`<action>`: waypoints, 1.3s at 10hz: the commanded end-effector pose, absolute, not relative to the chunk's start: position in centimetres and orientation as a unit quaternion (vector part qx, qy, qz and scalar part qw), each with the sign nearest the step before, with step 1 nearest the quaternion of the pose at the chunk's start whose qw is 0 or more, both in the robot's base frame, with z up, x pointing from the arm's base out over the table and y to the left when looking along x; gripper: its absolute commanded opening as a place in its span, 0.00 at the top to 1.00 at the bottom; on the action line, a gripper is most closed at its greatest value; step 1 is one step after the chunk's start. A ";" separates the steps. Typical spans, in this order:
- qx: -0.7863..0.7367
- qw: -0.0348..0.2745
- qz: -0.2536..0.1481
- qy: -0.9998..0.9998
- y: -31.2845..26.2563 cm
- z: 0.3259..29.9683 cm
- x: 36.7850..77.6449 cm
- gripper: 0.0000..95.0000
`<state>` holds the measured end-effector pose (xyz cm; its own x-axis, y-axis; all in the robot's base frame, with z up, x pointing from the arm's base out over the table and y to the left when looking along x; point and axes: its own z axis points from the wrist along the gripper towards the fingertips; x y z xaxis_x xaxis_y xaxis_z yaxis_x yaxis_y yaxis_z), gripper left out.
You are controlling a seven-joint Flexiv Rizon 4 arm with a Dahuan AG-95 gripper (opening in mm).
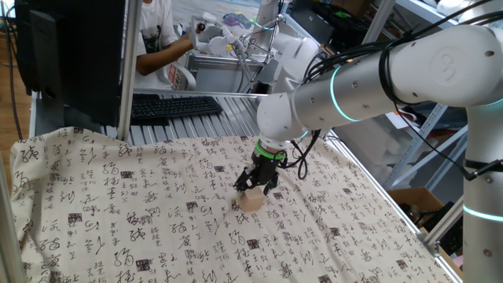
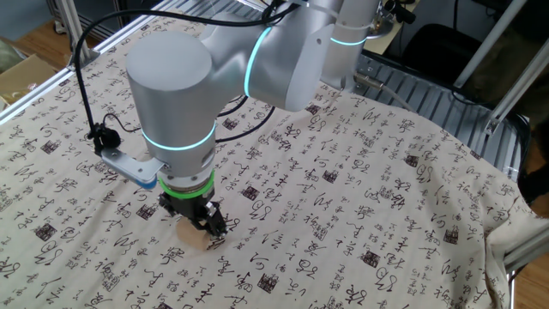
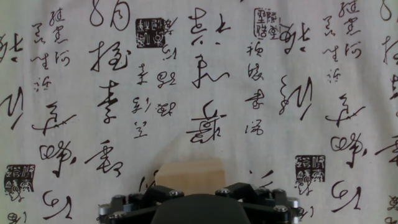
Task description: Pick up the small block on the left and move it to the right
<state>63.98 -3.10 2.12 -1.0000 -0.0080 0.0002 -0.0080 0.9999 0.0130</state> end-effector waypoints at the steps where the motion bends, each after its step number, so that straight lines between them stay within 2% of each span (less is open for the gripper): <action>1: 0.006 -0.001 -0.006 -1.000 -3.1 2.1 64.0 0.40; 2: 0.008 -0.001 -0.007 -1.000 -3.1 2.1 64.0 0.60; 3: 0.010 -0.001 -0.007 -1.000 -3.1 2.1 64.0 0.60; 5: 0.012 -0.001 -0.007 -1.000 -3.1 2.1 63.9 1.00; 13: 0.016 0.000 -0.018 -1.000 -3.1 2.1 63.8 1.00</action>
